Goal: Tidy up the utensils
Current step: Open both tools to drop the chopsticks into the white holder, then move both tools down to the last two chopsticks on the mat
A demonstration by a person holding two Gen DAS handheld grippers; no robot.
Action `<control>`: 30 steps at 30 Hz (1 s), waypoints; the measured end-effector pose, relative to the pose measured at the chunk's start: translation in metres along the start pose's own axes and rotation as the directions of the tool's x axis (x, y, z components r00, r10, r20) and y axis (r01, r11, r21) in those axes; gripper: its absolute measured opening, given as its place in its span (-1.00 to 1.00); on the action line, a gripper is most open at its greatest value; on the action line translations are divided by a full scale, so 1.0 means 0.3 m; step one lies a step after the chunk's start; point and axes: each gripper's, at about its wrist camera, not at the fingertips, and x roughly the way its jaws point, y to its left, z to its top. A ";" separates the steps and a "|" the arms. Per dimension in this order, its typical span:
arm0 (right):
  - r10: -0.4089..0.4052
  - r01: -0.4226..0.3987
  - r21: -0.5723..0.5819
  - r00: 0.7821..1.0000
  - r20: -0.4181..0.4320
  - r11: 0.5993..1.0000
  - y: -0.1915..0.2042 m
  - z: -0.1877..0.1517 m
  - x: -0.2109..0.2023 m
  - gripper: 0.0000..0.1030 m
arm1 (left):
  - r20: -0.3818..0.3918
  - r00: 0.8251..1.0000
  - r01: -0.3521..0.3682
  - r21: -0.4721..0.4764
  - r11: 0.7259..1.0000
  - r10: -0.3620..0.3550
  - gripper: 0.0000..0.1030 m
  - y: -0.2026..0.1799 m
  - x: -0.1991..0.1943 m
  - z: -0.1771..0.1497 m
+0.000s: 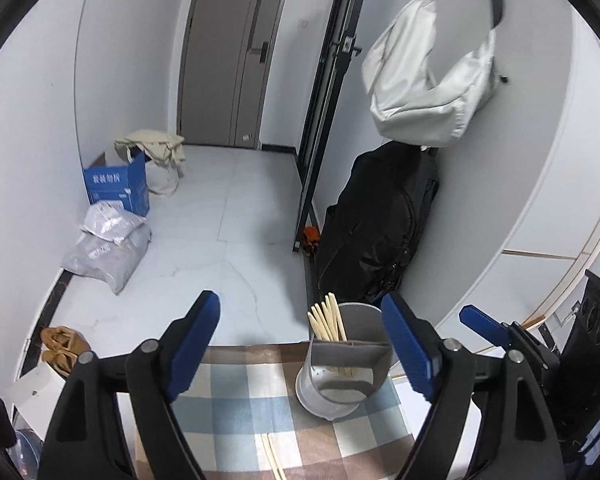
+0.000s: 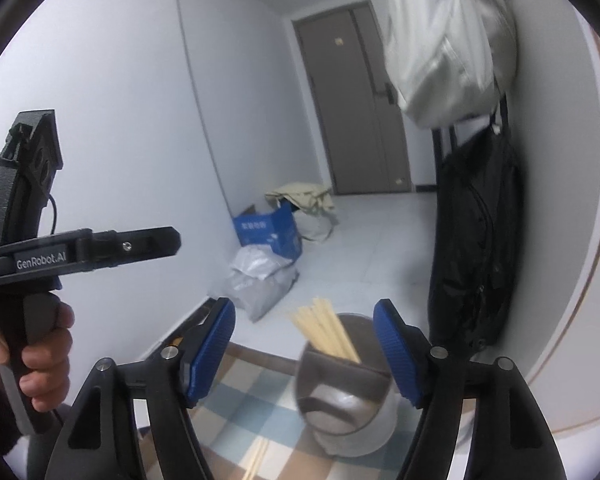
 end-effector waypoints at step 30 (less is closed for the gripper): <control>0.020 -0.019 0.009 0.999 -0.025 1.000 0.221 -0.491 -0.367 0.94 | 0.004 0.999 -0.045 -0.033 0.998 0.045 0.93 0.052 -0.209 -0.440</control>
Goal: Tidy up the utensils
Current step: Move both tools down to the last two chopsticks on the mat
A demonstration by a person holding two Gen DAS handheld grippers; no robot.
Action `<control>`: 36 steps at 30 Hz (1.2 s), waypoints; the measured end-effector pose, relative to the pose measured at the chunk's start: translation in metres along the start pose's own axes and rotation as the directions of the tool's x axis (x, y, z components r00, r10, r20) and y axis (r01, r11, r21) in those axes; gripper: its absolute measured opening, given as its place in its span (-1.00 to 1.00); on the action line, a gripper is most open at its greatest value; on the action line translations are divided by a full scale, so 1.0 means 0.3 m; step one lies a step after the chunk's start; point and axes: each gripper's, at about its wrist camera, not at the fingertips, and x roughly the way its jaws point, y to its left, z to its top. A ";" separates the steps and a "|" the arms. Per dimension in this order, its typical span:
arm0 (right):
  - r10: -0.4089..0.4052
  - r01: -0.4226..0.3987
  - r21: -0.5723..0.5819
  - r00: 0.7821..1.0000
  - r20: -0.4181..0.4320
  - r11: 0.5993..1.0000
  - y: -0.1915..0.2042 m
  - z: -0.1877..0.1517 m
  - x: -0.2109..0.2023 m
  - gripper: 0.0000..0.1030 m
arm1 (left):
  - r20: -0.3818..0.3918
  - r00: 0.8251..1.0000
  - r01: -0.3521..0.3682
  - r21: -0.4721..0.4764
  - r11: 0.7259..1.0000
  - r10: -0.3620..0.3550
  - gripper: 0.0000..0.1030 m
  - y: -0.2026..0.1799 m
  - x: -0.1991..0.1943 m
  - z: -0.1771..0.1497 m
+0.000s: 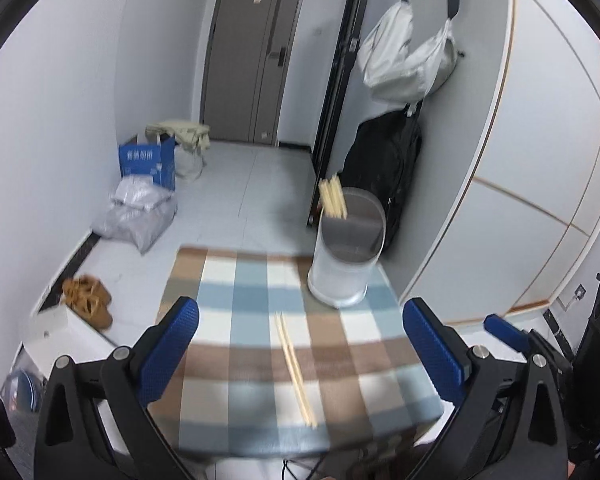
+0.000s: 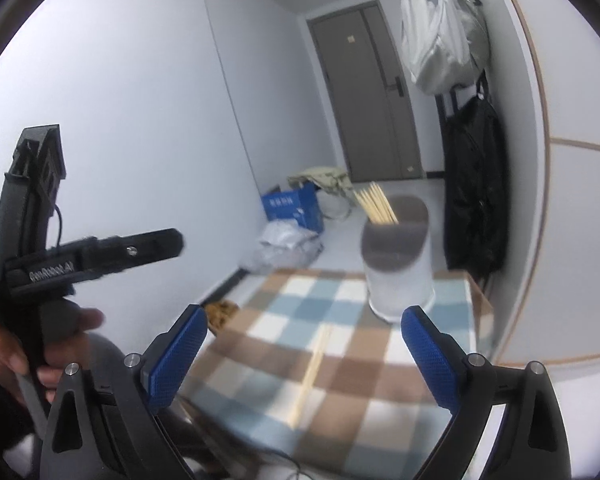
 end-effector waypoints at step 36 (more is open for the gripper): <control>-0.087 0.085 -0.036 0.717 -0.692 0.996 -0.064 -0.104 0.950 -0.67 | -0.245 0.948 -0.243 -0.155 0.958 0.201 0.93 0.311 0.320 -0.080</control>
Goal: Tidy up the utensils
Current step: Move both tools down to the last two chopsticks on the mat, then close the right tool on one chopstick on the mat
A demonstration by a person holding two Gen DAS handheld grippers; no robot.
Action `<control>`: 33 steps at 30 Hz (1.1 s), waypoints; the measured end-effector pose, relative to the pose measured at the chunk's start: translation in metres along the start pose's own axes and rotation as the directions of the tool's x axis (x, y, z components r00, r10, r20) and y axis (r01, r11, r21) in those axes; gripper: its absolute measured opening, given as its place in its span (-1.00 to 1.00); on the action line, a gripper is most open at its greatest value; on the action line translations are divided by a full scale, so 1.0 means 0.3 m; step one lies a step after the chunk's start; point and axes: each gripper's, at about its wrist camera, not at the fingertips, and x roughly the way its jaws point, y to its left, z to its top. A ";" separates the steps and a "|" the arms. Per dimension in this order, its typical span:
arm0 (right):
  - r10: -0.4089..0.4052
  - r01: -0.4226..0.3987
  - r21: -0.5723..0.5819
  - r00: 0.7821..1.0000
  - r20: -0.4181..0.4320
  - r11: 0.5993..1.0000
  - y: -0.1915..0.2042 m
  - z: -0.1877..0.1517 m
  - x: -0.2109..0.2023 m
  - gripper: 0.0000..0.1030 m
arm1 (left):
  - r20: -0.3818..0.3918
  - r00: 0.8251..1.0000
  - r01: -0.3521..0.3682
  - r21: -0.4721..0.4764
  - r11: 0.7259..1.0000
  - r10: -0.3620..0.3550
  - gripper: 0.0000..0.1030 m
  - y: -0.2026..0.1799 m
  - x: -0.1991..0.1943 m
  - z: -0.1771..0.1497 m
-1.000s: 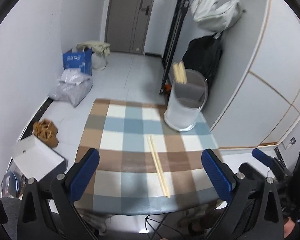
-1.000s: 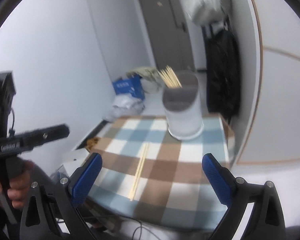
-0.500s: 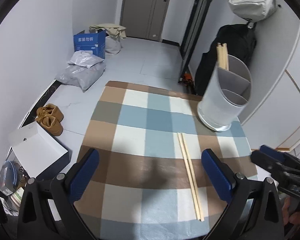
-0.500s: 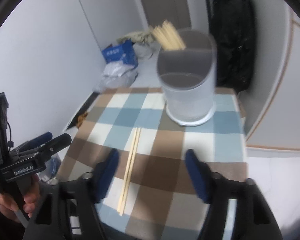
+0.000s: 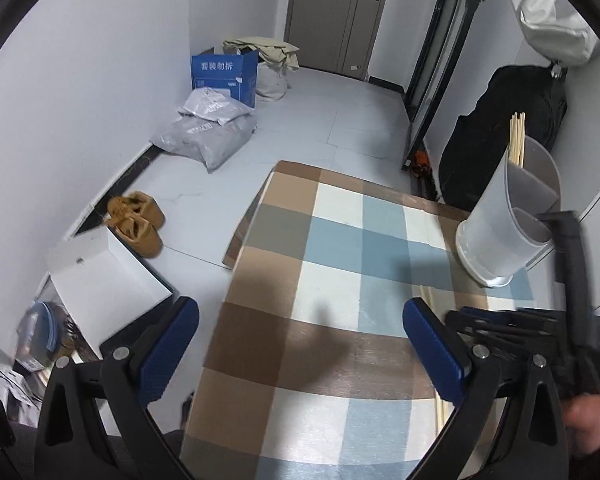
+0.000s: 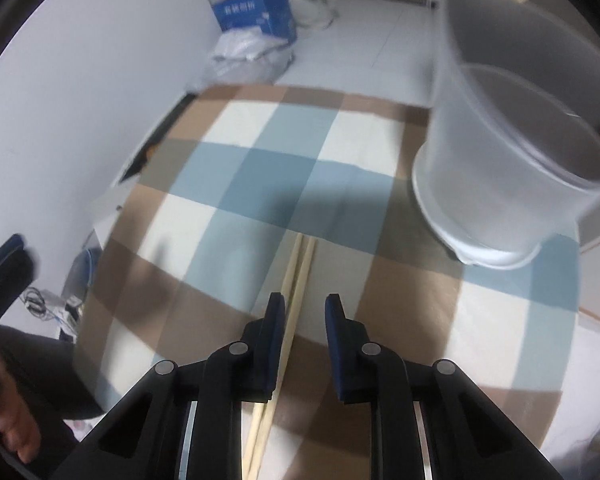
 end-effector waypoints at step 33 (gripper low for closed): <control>0.003 -0.011 0.066 0.992 0.125 0.998 -0.040 -0.049 -0.098 -0.91 | -0.053 0.999 -0.011 -0.044 0.999 0.009 0.93 0.038 0.030 0.015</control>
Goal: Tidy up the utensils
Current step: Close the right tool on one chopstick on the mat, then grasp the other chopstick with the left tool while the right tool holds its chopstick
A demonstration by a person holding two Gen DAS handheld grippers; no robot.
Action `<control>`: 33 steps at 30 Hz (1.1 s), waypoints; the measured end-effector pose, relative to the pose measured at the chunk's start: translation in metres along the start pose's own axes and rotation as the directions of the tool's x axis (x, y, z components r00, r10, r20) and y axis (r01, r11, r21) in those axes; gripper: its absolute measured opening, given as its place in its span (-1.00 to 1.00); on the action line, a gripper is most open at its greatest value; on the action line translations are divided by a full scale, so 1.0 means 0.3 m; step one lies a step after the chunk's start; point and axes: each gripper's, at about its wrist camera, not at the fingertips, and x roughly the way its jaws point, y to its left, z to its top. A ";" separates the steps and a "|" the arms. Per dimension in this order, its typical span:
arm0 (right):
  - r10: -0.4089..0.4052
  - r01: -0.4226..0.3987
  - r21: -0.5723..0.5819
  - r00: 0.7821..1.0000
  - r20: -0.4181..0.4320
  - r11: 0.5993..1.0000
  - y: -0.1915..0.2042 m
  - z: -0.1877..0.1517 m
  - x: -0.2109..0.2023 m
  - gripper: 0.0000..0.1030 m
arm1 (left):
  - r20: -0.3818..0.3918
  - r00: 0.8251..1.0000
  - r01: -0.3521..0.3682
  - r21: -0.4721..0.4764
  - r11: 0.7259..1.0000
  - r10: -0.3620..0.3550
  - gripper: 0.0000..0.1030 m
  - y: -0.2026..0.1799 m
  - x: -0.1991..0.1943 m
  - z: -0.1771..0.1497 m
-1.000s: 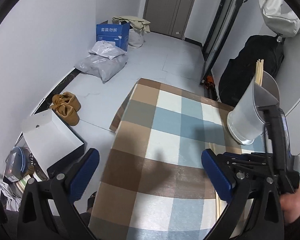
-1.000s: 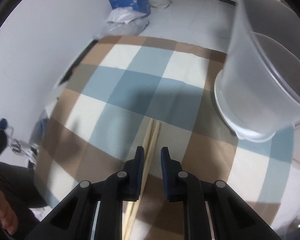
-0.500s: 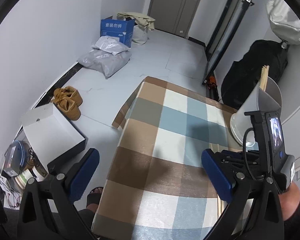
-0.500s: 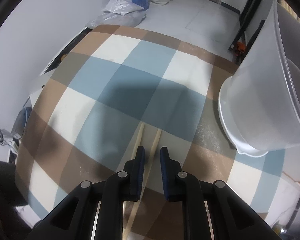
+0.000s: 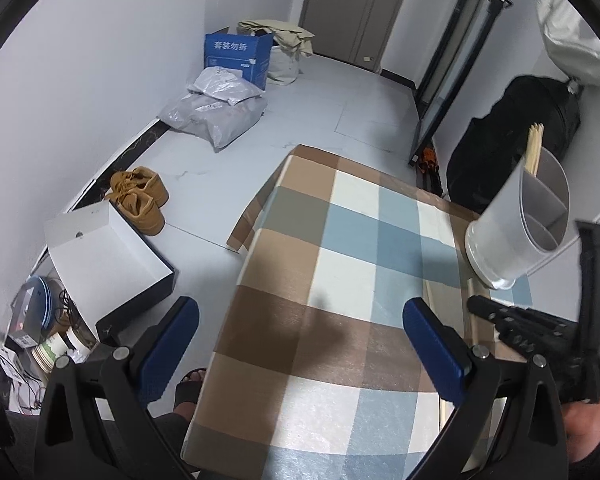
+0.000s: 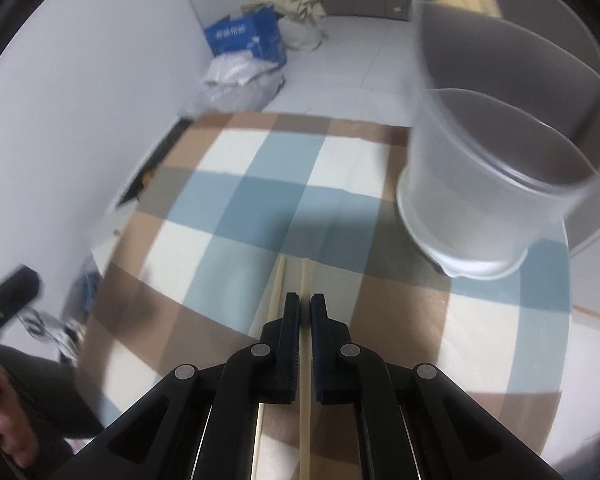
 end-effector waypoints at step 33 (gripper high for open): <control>0.212 -0.346 0.419 0.919 0.333 0.839 -0.432 -0.195 -0.256 -0.91 | -0.277 0.958 0.006 0.261 0.965 0.069 0.67 -0.366 0.221 -0.099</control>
